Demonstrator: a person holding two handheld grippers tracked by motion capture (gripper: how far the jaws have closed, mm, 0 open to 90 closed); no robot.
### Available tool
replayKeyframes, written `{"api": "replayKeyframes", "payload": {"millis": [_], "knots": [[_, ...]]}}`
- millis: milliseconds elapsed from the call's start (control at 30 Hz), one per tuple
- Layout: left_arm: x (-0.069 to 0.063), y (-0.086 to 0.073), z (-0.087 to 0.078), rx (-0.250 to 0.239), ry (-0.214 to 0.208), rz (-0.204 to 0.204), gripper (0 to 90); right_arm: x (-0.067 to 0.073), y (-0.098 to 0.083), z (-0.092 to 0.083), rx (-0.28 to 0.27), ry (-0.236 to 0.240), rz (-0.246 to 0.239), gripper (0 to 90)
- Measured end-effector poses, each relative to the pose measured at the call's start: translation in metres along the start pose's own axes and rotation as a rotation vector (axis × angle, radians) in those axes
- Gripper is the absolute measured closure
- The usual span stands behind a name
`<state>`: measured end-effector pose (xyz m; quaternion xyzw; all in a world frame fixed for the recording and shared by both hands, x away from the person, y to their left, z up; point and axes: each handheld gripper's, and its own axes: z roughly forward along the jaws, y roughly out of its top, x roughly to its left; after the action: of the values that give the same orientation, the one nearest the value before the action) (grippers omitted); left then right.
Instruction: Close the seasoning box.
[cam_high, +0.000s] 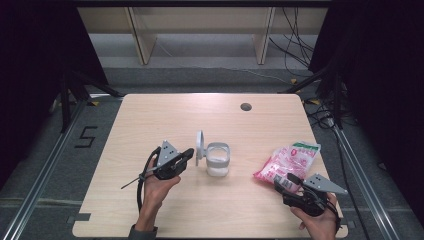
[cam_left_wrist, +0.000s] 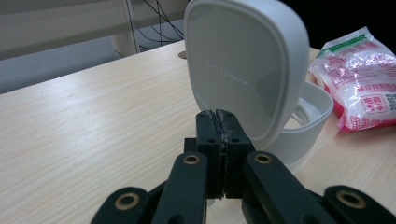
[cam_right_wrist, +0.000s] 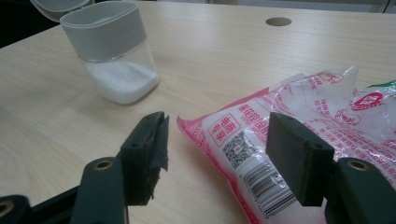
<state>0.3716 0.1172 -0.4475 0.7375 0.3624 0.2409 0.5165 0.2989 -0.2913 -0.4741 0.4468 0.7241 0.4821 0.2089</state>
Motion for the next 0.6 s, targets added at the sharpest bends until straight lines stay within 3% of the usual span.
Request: {"api": "replayKeyframes", "payload": {"millis": [267,433,467,500,600], "knots": [[-0.003,0.008,0.002,-0.011,-0.035,0.002,89.1,0.002,-0.001,0.0,0.007,-0.01,0.022,38.7],[-0.004,0.011,0.002,-0.007,-0.042,0.033,89.0,0.003,-0.001,-0.001,0.013,-0.006,0.036,38.7],[-0.005,0.011,0.002,-0.006,-0.042,0.027,89.0,0.001,0.0,0.0,0.002,-0.01,0.004,38.7],[-0.005,0.012,0.002,-0.005,-0.04,0.027,88.9,0.004,-0.001,-0.001,0.014,-0.004,0.037,38.7],[-0.006,0.013,0.002,-0.009,-0.044,0.03,88.9,0.004,-0.001,0.001,0.005,-0.003,0.038,38.7]]}}
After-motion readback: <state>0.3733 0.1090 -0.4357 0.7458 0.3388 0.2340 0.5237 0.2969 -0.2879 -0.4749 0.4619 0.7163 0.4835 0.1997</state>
